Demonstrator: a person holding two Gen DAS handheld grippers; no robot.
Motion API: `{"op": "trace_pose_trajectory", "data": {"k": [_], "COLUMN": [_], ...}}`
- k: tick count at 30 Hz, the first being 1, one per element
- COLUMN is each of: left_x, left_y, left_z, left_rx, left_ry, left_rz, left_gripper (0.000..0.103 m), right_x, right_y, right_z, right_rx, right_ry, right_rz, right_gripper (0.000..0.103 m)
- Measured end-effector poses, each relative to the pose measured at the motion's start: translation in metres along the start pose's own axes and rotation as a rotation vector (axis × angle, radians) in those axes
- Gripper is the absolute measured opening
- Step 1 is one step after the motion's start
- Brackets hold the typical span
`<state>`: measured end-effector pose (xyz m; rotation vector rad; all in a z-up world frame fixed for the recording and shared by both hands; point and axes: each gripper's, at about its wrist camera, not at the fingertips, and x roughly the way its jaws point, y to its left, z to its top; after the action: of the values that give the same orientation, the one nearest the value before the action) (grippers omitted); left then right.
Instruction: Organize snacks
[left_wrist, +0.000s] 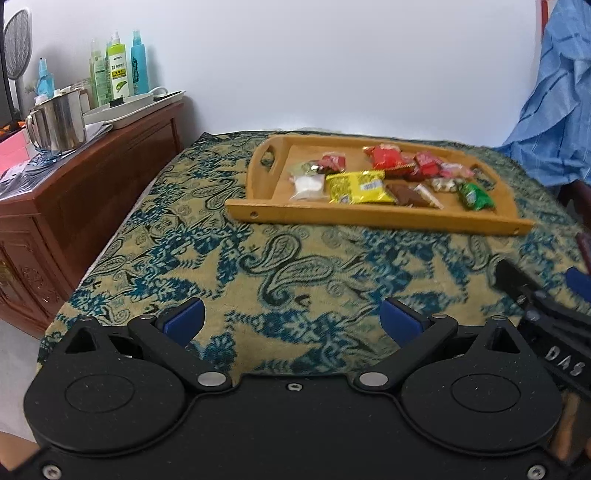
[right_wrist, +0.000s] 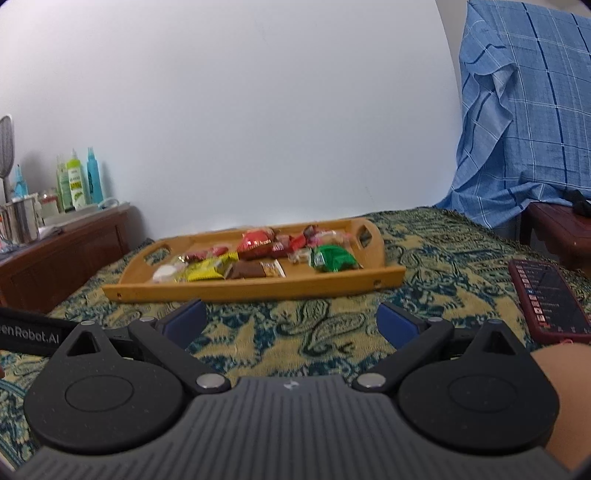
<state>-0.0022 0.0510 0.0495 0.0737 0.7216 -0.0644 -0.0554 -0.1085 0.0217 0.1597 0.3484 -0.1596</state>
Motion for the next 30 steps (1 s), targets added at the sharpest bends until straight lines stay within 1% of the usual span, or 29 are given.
{"op": "trace_pose_trajectory", "data": {"k": [7,16,26,30], "left_x": [0.023,0.046,0.053,0.054], "left_y": [0.008,0.016,0.019,0.020], "left_z": [-0.009,-0.016,-0.018,-0.018], "left_rx": [-0.015,-0.032,-0.036,-0.027], "left_ry": [0.032,0.064,0.050,0.048], "left_rz": [0.012,-0.004,-0.034,-0.040], "left_gripper": [0.102,0.102,0.103,0.103], "right_x": [0.008,0.022,0.039,0.041], "right_y": [0.002,0.011,0.013,0.015], "right_z": [-0.008,-0.018,-0.028,-0.030], "right_rx": [-0.012,-0.074,-0.093,-0.103], "right_ry": [0.048,0.104,0.172,0.173], "right_rz": [-0.035,-0.075,-0.101,-0.109], "right_gripper": [0.103,0.103,0.103,0.103]}}
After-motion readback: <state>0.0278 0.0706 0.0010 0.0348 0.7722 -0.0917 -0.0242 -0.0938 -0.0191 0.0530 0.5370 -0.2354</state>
